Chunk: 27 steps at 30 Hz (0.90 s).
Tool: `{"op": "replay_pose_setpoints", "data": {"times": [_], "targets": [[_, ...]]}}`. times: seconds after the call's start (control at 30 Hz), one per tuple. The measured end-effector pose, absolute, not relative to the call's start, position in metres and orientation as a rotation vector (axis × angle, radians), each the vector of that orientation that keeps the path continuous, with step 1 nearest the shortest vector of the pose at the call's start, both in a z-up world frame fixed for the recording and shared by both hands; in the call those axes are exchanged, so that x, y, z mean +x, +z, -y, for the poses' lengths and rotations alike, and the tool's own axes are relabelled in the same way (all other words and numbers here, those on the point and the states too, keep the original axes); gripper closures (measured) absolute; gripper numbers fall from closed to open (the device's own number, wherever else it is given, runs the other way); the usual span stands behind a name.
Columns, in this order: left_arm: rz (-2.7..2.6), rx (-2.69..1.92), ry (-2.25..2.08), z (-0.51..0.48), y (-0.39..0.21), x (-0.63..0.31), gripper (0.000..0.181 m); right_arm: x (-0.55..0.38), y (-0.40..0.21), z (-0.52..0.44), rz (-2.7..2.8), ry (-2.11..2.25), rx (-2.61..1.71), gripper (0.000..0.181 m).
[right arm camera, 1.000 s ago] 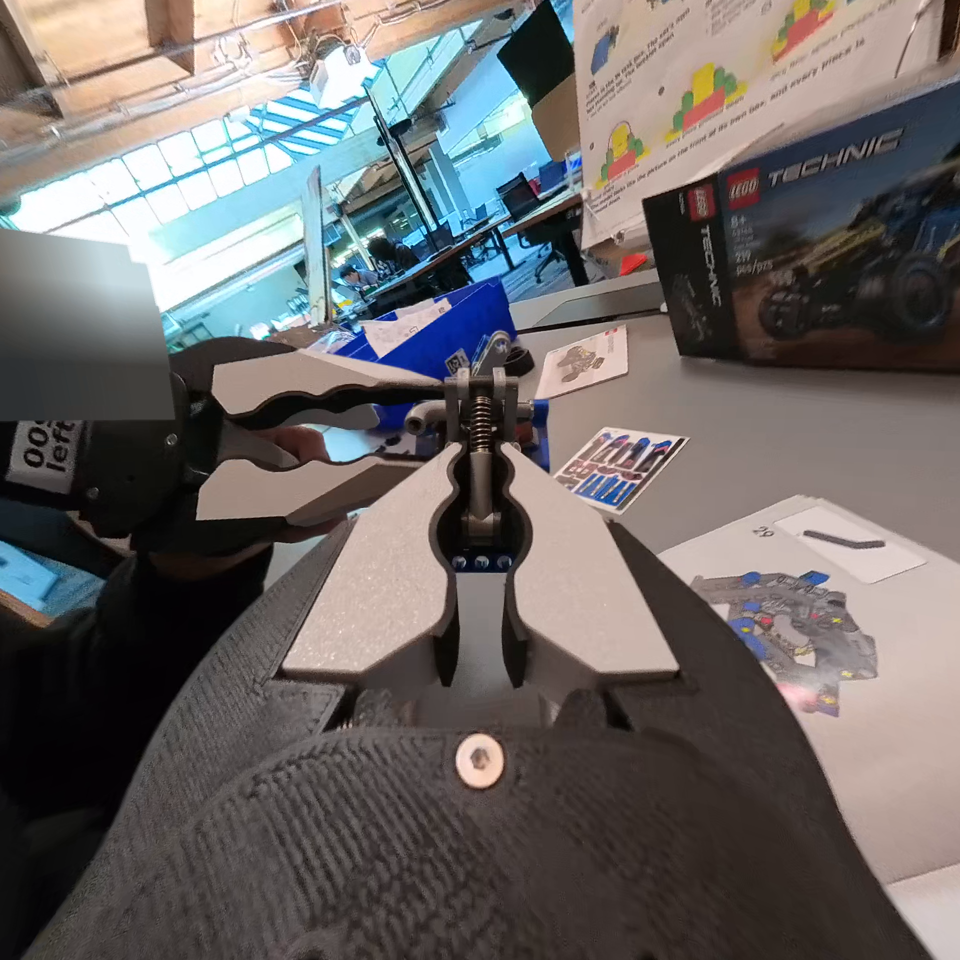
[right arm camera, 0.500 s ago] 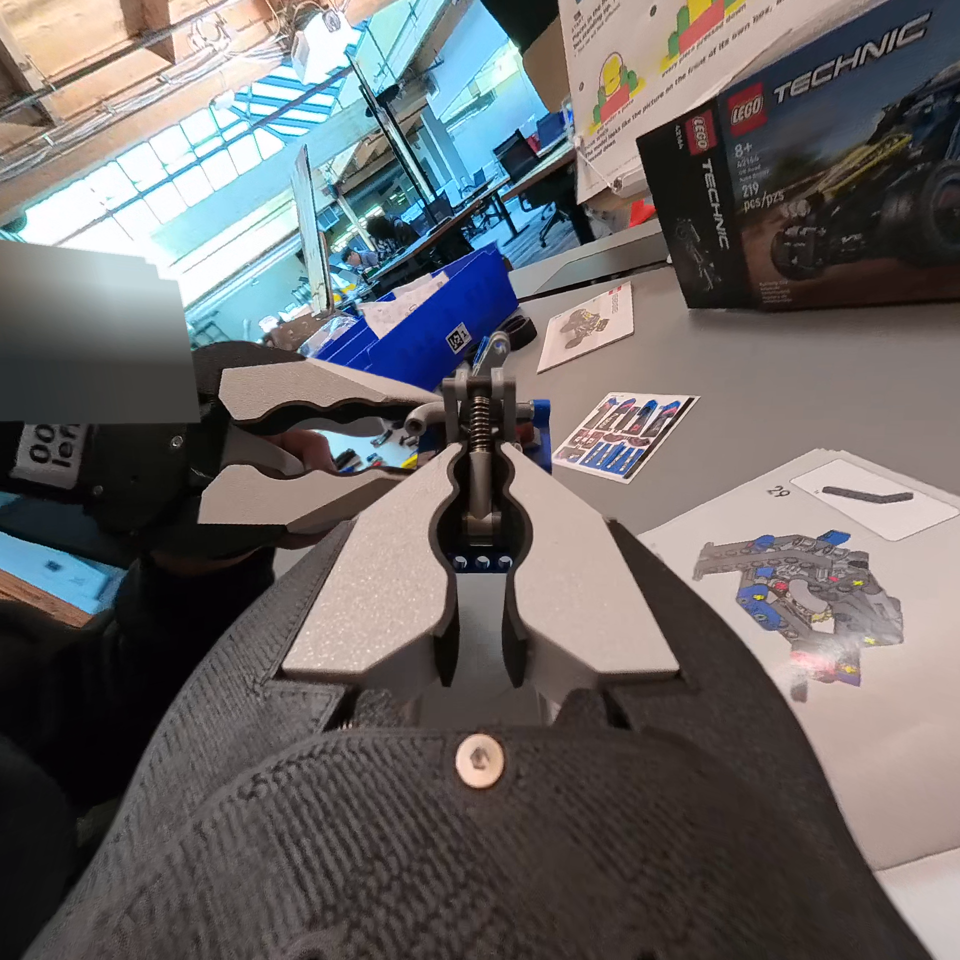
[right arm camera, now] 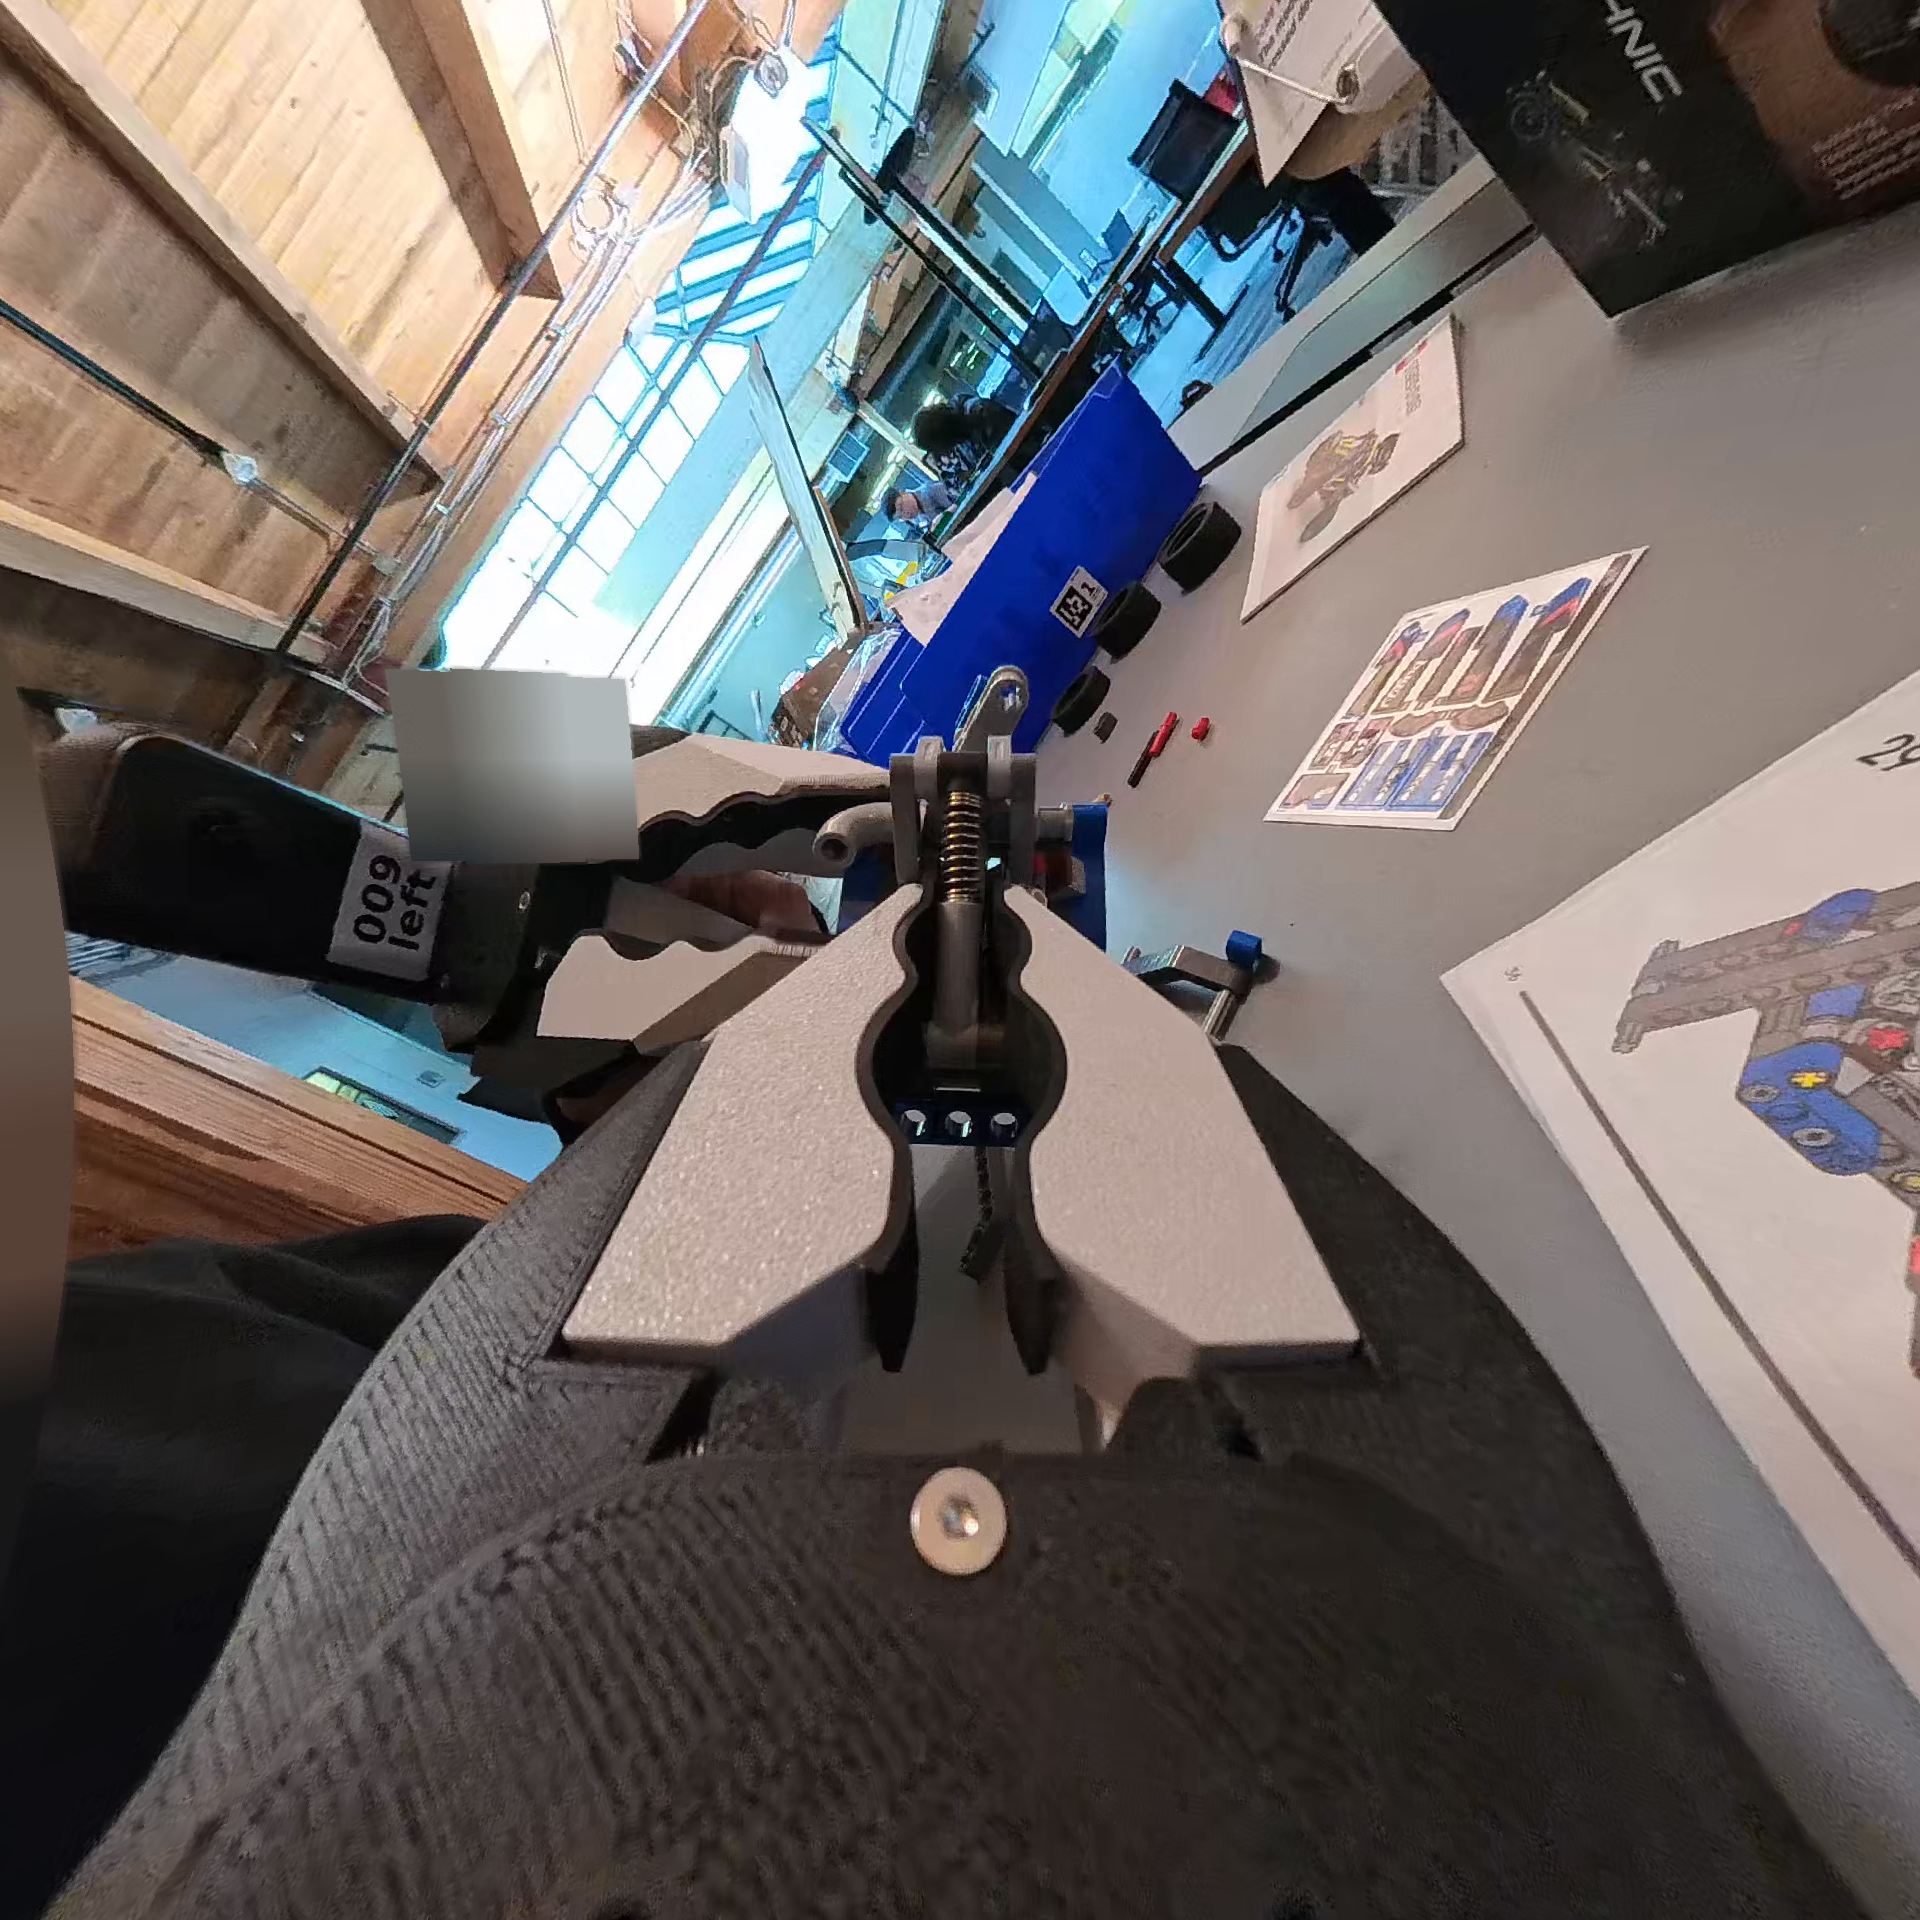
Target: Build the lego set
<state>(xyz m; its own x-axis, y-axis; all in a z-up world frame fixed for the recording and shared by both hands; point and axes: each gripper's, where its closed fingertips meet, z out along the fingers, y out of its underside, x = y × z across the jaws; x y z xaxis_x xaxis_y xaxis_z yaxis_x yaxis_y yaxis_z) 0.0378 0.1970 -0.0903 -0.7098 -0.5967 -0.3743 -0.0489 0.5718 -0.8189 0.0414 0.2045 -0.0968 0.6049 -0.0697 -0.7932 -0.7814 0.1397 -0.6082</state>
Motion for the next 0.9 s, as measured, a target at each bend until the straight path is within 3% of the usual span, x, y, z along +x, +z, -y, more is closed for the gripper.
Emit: {"op": "replay_pose_setpoints", "data": {"times": [0.9], "targets": [[-2.122, -0.463, -1.097, -0.195, -0.079, 0.034, 0.154, 0.045, -0.091, -0.201, -0.814, 0.612, -1.298, 0.176]]}}
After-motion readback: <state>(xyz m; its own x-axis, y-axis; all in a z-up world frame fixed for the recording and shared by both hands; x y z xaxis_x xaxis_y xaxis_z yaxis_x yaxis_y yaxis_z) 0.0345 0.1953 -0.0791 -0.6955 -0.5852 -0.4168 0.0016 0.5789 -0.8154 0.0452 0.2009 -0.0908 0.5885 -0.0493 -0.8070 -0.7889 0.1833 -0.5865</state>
